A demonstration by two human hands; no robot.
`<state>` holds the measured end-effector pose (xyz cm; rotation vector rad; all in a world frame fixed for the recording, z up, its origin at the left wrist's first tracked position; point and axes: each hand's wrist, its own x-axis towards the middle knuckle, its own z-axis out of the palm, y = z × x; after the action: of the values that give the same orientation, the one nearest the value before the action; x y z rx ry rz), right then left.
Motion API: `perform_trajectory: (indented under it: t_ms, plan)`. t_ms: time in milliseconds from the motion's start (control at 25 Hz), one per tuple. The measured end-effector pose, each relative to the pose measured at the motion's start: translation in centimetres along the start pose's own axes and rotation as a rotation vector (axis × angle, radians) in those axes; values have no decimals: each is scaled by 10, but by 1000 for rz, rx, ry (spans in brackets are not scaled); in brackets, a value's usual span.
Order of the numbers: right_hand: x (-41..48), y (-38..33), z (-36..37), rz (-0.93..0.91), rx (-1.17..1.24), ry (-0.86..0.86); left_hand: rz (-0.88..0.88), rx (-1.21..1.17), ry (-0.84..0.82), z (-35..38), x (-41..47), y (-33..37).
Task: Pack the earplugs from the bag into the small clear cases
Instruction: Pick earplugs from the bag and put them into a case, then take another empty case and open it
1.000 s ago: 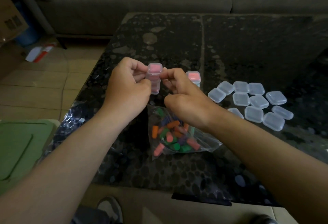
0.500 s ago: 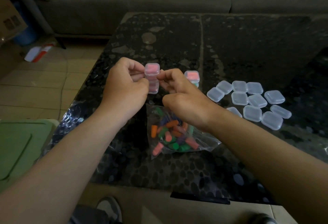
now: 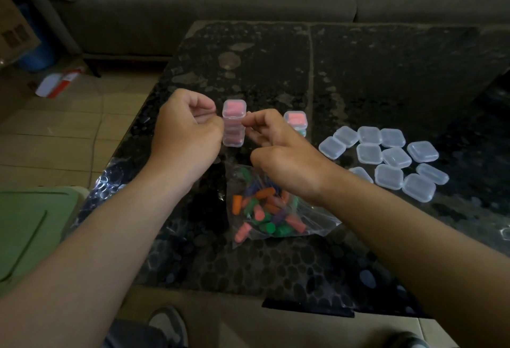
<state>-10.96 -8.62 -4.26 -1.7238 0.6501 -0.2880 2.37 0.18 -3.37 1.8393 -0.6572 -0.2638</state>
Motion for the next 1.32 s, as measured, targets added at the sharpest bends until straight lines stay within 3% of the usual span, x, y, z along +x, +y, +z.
perform_trajectory:
  t_ms: [800,1320]
  plan:
    - [-1,-3,2,-39,26,-76,-19,39,-10,1,-9,11]
    - [-20,-16,-10,-146,-100,97,142,-17,26,1,-23,32]
